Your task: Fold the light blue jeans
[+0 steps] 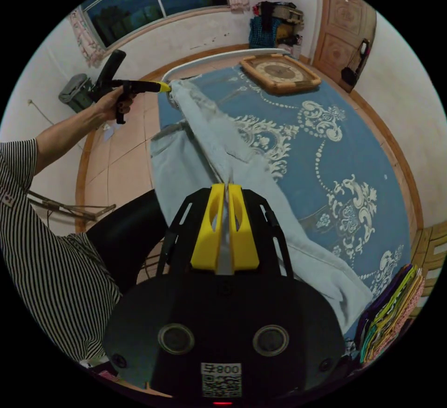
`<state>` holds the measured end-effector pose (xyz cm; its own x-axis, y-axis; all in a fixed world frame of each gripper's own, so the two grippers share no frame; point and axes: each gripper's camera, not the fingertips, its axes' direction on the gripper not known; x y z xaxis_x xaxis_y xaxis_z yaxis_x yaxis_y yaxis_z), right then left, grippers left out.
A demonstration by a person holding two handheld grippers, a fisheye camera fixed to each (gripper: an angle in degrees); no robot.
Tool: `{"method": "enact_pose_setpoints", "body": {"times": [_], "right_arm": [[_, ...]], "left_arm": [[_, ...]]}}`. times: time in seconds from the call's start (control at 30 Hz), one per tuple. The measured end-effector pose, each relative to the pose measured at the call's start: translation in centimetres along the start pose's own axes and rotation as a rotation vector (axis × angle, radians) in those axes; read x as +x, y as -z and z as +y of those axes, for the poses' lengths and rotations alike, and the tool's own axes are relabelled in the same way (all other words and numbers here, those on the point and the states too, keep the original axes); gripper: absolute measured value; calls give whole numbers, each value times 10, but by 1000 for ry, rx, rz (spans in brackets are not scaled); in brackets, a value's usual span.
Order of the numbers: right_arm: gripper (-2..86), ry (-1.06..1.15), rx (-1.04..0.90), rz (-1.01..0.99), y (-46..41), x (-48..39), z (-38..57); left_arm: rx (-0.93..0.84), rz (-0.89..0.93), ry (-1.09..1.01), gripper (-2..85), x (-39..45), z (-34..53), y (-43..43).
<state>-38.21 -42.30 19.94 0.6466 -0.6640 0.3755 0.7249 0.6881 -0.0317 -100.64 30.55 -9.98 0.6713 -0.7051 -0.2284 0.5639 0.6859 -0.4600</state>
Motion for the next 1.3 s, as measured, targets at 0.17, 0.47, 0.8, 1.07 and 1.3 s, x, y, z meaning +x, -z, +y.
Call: {"method": "enact_pose_setpoints", "body": {"times": [0.17,0.47,0.8,1.07,1.3], "right_arm": [[11,15,-58,-6,-20,-48,16],[11,34,-108,-29,-43,-108,41],[10,30,-180,-44,-84,-135,74],[13,57,-241,-34,-113,-133,105],[15,44,-260,-28,-132,-116,146]], "left_arm": [[-25,-4,40,13,-14,52,14],[-65,-19,49,16,-34,113,19],[-109,-10,140,19,-55,173,-10],[-129,4,221,15,-59,213,-41],[-66,-77,332,4,-49,249,-53]]}}
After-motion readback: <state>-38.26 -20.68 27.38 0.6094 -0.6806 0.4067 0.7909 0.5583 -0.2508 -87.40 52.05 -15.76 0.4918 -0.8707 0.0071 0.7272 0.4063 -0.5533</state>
